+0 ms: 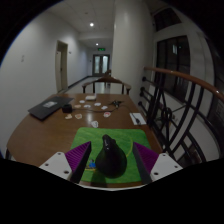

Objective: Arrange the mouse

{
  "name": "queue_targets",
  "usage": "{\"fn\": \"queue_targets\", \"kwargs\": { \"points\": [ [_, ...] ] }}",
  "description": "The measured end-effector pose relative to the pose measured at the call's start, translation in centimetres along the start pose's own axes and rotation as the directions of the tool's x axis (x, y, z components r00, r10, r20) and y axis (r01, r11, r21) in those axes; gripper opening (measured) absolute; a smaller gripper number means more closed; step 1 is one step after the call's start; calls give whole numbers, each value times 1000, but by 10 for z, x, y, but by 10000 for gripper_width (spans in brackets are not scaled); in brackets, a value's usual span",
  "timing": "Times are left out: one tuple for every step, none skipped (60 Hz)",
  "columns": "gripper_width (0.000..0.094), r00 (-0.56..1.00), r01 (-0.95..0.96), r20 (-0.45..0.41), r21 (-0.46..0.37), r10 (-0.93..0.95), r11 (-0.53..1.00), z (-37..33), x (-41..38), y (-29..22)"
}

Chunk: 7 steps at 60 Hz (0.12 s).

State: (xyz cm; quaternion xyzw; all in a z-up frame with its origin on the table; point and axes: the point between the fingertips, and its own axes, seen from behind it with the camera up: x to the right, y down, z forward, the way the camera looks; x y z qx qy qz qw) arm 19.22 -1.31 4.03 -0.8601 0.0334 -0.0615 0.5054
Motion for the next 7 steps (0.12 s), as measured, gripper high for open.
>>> {"fn": "queue_targets", "kwargs": {
  "points": [
    [854,1000,-2,1,13,2,1000,-7,1,-2],
    [852,1000,-3,4,26,3,1000,-15,1,-3],
    [854,1000,-5,8,37,4,999,-23,2,-4],
    [849,1000,-6,14,48,6,999,-31,2,-5],
    [851,1000,-8,20,60,7,998,-35,2,-4],
    [852,1000,-10,29,67,8,998,-45,3,-4],
    [852,999,-12,37,72,9,997,-53,3,-2]
  ]
}}
